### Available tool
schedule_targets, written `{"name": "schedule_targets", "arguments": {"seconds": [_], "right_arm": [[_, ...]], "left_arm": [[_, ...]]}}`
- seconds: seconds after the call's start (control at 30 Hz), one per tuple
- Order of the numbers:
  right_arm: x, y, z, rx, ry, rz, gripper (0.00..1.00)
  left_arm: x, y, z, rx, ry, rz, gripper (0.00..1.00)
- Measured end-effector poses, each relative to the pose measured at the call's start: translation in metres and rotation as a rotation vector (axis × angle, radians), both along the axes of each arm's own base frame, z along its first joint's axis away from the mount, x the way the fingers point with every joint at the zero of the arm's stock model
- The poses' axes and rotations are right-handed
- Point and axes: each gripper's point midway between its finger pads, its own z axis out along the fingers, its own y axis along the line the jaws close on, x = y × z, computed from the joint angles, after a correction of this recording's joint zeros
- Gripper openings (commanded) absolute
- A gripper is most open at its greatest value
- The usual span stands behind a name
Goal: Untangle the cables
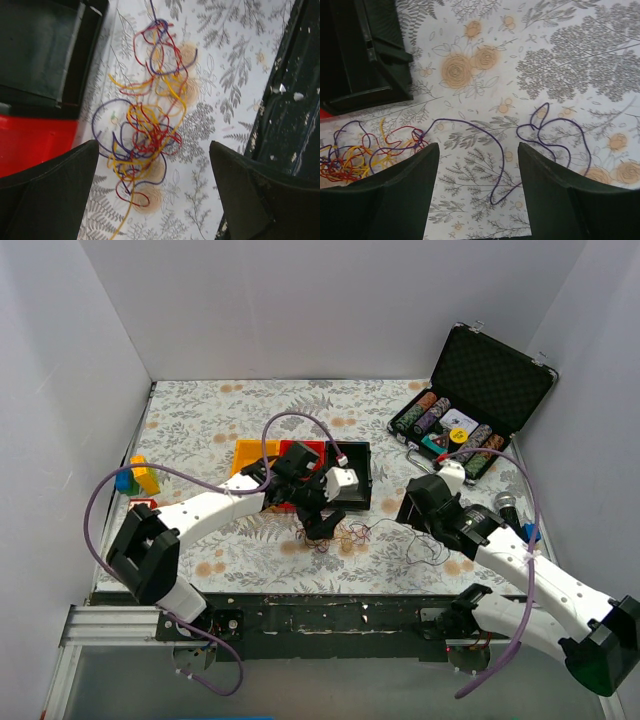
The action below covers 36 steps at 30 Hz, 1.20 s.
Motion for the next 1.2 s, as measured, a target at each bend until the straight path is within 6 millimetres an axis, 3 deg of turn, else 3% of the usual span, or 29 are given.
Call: {"name": "schedule_targets", "arguments": {"seconds": [0.17,0.3,0.43,0.57,0.6,0.7,0.83,1.0,1.07,1.2], "right_arm": [[0.009,0.017,-0.025,0.043,0.064,0.070,0.72],[0.001,0.018,-0.054,0.039,0.140,0.108,0.70],[-0.004,0.018,-0.067,0.065,0.167,0.130,0.65],[-0.005,0.021,-0.075,0.099,0.176,0.143,0.52],[-0.006,0.022,-0.076,0.106,0.179,0.148,0.41],[-0.007,0.023,-0.079,0.114,0.183,0.162,0.02],[-0.007,0.023,-0.075,0.130,0.166,0.152,0.01],[-0.005,0.019,-0.060,0.143,0.105,0.139,0.01],[-0.006,0.015,-0.057,0.135,0.100,0.130,0.01],[-0.008,0.007,-0.052,0.114,0.094,0.108,0.01]], "left_arm": [[0.013,-0.026,0.004,-0.041,-0.003,0.017,0.93],[0.001,-0.042,-0.001,-0.051,0.010,-0.016,0.93],[-0.013,-0.055,-0.016,-0.031,0.033,-0.055,0.93],[-0.018,-0.060,-0.037,0.010,0.051,-0.073,0.91],[-0.017,-0.060,-0.042,0.017,0.049,-0.071,0.90],[-0.015,-0.058,-0.056,0.042,0.042,-0.059,0.79],[-0.012,-0.054,-0.070,0.066,0.032,-0.039,0.58],[-0.007,-0.054,-0.076,0.066,0.004,-0.023,0.15],[-0.003,-0.054,-0.078,0.064,-0.014,-0.015,0.03],[0.000,-0.049,-0.086,0.079,-0.039,0.004,0.00]]}}
